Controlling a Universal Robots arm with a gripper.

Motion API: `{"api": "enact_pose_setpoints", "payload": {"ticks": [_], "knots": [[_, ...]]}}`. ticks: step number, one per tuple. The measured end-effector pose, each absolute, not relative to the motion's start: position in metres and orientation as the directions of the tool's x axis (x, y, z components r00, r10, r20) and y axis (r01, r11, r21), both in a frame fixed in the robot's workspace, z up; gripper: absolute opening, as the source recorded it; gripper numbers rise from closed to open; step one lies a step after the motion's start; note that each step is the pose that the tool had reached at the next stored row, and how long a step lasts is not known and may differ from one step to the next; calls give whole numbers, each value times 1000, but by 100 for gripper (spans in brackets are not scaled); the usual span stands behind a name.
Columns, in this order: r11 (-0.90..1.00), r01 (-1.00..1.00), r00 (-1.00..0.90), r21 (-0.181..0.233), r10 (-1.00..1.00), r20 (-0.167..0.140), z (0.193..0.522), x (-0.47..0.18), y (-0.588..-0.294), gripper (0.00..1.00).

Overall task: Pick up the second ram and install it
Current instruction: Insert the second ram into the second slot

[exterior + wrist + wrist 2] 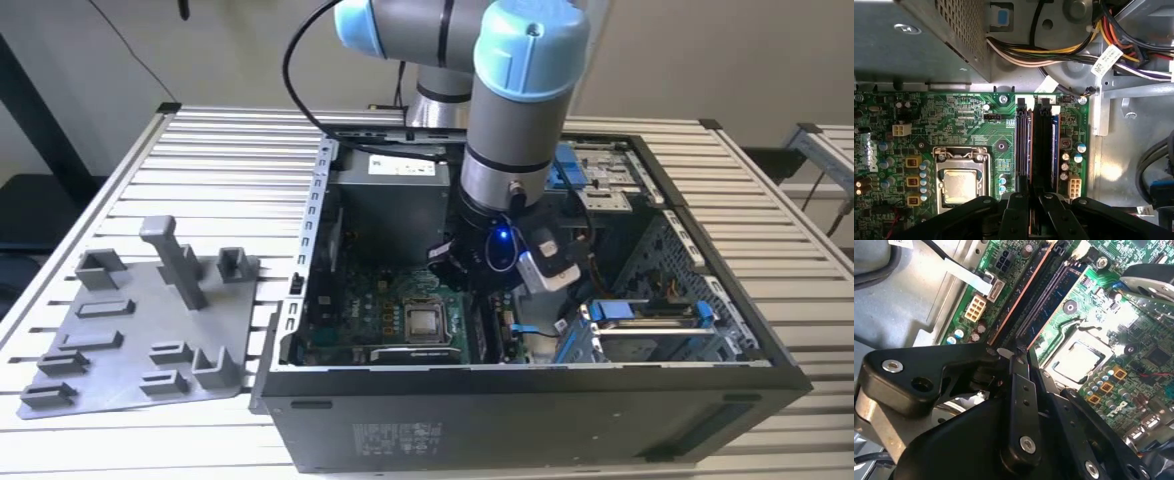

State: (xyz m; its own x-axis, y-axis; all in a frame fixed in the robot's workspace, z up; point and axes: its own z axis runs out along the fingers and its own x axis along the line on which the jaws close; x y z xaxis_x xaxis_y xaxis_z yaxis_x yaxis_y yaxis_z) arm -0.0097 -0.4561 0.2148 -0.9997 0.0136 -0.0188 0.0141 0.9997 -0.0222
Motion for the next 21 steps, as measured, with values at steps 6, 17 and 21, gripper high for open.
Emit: {"api": "enact_pose_setpoints", "payload": {"ticks": [6, 17, 21], "knots": [[1000, 14, -1000, -21, 13, -19, 211, -9, -457, 14], [1000, 14, -1000, -21, 13, -19, 212, -9, -457, 29], [1000, 15, -1000, -20, 15, -19, 228, -10, -456, 29]]}}
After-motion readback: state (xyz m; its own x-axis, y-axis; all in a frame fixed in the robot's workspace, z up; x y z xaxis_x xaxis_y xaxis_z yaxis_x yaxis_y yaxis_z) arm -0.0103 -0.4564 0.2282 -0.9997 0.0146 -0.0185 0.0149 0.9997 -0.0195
